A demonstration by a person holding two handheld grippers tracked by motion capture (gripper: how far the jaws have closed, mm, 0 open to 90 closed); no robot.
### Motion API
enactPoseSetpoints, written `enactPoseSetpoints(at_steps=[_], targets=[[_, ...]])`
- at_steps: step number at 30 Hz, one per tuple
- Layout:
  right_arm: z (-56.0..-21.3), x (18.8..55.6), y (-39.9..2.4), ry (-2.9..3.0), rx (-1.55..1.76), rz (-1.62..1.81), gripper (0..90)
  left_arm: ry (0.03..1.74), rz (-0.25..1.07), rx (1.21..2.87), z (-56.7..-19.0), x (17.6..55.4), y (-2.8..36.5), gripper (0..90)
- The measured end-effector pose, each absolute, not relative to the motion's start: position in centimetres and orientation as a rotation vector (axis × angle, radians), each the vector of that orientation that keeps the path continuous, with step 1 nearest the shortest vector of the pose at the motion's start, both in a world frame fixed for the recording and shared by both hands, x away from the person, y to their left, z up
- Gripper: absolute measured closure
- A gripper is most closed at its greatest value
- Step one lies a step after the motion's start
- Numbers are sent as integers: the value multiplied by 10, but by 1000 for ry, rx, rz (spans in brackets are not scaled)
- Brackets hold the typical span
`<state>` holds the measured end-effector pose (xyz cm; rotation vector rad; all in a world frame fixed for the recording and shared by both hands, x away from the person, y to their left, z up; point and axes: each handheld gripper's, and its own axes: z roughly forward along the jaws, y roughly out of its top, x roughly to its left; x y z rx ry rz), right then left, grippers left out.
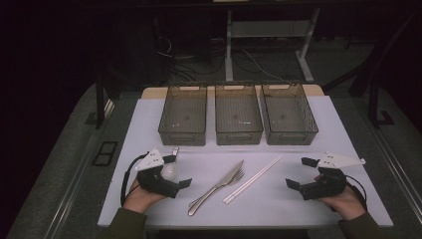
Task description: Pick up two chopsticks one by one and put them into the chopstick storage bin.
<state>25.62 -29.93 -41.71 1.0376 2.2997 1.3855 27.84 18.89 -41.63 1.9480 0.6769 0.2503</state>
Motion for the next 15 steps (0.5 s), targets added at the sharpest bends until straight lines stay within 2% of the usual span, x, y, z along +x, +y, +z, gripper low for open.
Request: enactPoseSetpoints(at_steps=[15], targets=[[-420, 257, -304, 2275, 1079, 1388, 20, 698, 237, 1969, -413, 284, 171, 0]])
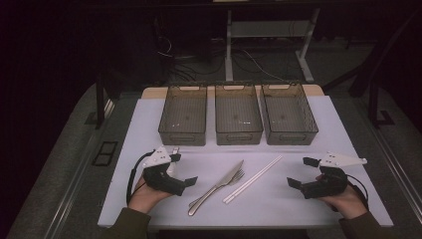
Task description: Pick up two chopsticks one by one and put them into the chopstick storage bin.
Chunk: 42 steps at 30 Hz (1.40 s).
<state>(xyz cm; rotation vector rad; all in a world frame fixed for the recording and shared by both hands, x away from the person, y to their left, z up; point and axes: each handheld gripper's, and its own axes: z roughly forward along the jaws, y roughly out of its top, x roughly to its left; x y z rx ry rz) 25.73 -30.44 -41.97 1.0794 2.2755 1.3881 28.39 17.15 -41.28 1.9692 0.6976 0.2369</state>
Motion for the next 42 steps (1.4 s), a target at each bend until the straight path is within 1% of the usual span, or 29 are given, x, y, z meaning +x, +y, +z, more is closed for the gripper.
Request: enactPoseSetpoints(at_steps=[6, 12, 22, 24, 29, 30, 32, 34, 37, 42], targets=[[-423, 256, -304, 2274, 1084, 1393, 19, 688, 206, 1953, -413, 289, 160, 0], [-421, 256, -303, 2260, 1081, 1391, 20, 654, 174, 1998, -415, 299, 142, 0], [-420, 254, -304, 2276, 1061, 1392, 20, 618, 169, 1996, -404, 306, 118, 12], [-420, 254, -305, 2279, 1063, 1392, 20, 612, 162, 1982, -401, 308, 114, 36], [-421, 255, -305, 2278, 1060, 1387, 20, 599, 155, 2004, -399, 312, 100, 84], [-421, 255, -305, 2278, 1060, 1387, 20, 598, 147, 2003, -398, 313, 97, 84], [-421, 256, -305, 2276, 1066, 1381, 20, 598, 138, 2003, -398, 315, 91, 139], [-421, 257, -305, 2276, 1071, 1375, 20, 594, 117, 2016, -397, 316, 81, 159], [-422, 257, -305, 2279, 1072, 1372, 20, 583, 108, 2028, -396, 316, 75, 215], [-424, 258, -305, 2284, 1079, 1367, 20, 553, 80, 2053, -397, 316, 61, 335]])
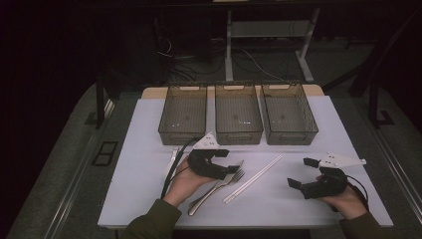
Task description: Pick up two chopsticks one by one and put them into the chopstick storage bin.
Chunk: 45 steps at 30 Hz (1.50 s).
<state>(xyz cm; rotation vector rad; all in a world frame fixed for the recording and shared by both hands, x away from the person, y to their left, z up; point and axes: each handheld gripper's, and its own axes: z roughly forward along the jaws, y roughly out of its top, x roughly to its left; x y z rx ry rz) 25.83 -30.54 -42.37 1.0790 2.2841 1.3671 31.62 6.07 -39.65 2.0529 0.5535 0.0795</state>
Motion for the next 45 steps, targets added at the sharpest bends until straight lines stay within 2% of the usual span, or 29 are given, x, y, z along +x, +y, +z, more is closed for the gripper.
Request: enactPoseSetpoints(at_steps=[10, 20, 31, 45], targets=[[-424, 258, -307, 2284, 1093, 1356, 20, 519, 47, 2146, -403, 319, 27, 565], [-425, 258, -307, 2289, 1103, 1348, 20, 530, 14, 2216, -408, 329, 2, 695], [-425, 258, -307, 2295, 1102, 1341, 20, 571, -19, 2303, -421, 335, -27, 792], [-426, 258, -307, 2300, 1097, 1330, 20, 581, -22, 2367, -431, 337, -36, 803]])
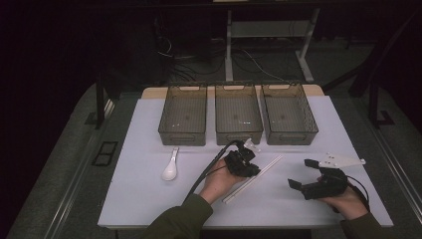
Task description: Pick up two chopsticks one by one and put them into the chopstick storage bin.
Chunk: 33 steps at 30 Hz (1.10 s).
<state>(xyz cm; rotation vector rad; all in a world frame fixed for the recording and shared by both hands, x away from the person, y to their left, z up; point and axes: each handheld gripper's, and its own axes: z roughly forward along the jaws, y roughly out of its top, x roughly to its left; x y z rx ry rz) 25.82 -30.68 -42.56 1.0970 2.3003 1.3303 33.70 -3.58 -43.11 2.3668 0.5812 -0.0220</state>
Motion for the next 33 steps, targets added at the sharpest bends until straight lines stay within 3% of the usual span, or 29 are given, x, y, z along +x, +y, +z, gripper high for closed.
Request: enactPoseSetpoints(at_steps=[23, 33], targets=[[-425, 259, -308, 2296, 1106, 1329, 20, 562, -16, 2435, -438, 335, -43, 812], [-425, 258, -307, 2300, 1104, 1321, 20, 632, 4, 2425, -438, 331, -47, 828]])
